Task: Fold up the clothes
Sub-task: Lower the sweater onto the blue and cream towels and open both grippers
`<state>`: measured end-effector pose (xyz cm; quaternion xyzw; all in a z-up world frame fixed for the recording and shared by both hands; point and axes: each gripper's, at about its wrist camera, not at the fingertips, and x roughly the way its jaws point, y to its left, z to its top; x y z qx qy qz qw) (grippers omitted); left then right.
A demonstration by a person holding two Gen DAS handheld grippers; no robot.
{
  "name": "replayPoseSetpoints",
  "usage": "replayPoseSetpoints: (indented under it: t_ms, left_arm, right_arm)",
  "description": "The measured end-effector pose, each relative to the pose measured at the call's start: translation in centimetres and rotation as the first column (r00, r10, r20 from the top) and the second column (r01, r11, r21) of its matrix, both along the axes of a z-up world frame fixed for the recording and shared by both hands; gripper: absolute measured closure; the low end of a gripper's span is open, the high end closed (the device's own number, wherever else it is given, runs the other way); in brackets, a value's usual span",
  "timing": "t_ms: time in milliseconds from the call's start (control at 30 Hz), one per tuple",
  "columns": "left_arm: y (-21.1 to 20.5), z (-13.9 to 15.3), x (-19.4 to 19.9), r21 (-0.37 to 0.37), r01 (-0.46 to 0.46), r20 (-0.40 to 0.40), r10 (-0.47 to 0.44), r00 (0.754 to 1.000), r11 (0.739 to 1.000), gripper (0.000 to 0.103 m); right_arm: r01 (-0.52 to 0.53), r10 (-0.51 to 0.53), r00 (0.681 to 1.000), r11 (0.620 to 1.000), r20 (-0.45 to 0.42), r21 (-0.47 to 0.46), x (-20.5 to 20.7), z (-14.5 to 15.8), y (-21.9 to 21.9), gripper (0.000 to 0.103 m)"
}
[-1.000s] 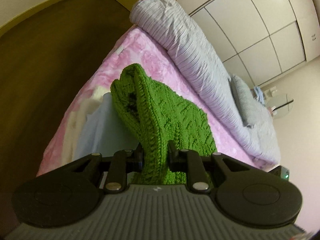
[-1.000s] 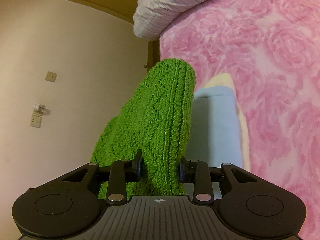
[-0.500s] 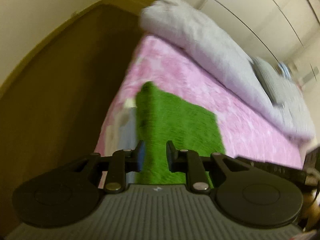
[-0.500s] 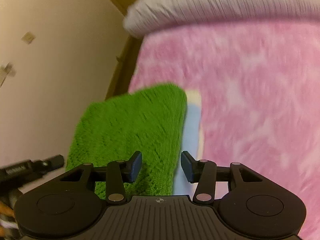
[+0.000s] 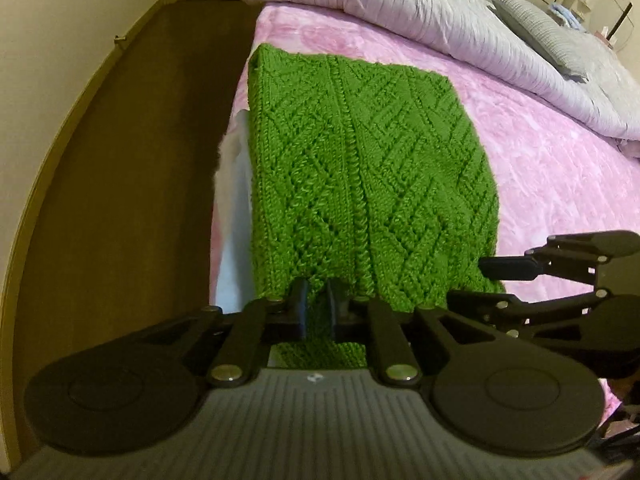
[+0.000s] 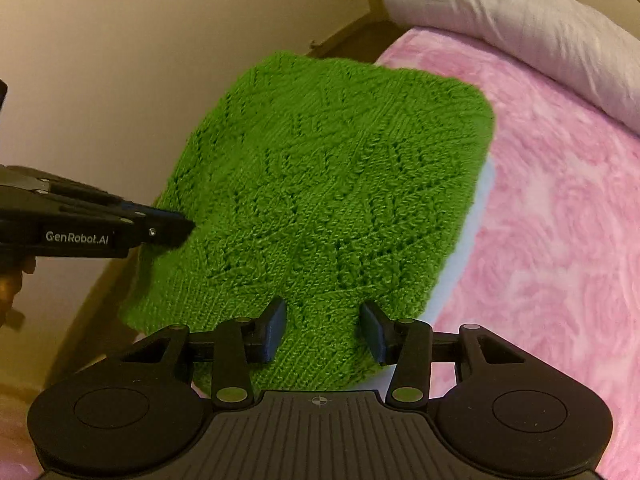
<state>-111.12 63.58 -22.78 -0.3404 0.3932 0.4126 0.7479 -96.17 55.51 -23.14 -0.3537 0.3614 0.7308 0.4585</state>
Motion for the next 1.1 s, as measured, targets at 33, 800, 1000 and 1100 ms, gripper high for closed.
replayPoseSetpoints:
  t_ms: [33, 800, 1000, 1100]
  left_arm:
    - [-0.1, -0.2, -0.1, 0.005, -0.006, 0.000, 0.006, 1.000, 1.000, 0.091]
    - [-3.6, -0.1, 0.5, 0.018, -0.003, 0.019, 0.003, 1.000, 1.000, 0.090]
    - [-3.9, 1.6, 0.8, 0.024, -0.040, 0.031, 0.039, 0.999, 0.999, 0.090]
    - [-3.7, 3.3, 0.3, 0.056, -0.067, 0.045, 0.064, 0.997, 0.996, 0.091]
  right_arm:
    - [-0.013, 0.013, 1.000, 1.000, 0.011, 0.005, -0.3, -0.2, 0.0, 0.057]
    - [-0.018, 0.018, 1.000, 1.000, -0.008, -0.021, -0.6, 0.3, -1.8, 0.057]
    - [-0.032, 0.032, 0.999, 0.999, 0.012, -0.006, -0.8, -0.2, -1.4, 0.057]
    - [0.036, -0.037, 0.998, 0.999, -0.047, -0.020, 0.6, 0.9, -1.5, 0.056]
